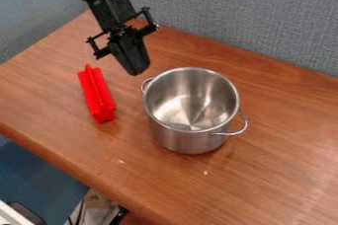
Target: Move the red object from the metal pot to the table
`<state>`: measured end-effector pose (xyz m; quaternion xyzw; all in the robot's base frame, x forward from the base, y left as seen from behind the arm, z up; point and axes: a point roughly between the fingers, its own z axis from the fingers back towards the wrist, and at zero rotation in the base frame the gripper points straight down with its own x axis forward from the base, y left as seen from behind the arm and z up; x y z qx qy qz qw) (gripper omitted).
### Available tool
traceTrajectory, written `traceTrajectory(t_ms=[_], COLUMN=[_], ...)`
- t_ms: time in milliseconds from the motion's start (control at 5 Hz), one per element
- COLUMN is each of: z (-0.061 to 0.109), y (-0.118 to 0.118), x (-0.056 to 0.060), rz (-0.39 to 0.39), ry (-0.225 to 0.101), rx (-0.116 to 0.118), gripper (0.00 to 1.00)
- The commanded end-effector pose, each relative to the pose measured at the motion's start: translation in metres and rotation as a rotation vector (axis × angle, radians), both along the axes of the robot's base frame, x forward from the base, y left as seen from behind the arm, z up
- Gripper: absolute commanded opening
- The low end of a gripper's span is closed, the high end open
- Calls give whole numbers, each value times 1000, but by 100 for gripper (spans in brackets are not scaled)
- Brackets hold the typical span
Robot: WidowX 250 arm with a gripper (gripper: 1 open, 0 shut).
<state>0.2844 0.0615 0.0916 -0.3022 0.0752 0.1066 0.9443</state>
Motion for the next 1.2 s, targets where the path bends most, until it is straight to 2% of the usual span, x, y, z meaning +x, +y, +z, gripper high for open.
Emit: traceTrajectory(t_ms=[0,400,600,800,1000], z=[7,39,31,10,27], y=[11,0,-3,5,11], x=[11,20,8,-1,11], rz=[19,40,-19,-15,60], ry=[-63,-140,-226,-304,-334], rx=[29,90,111,146,145], gripper=[0,0,0,0,0])
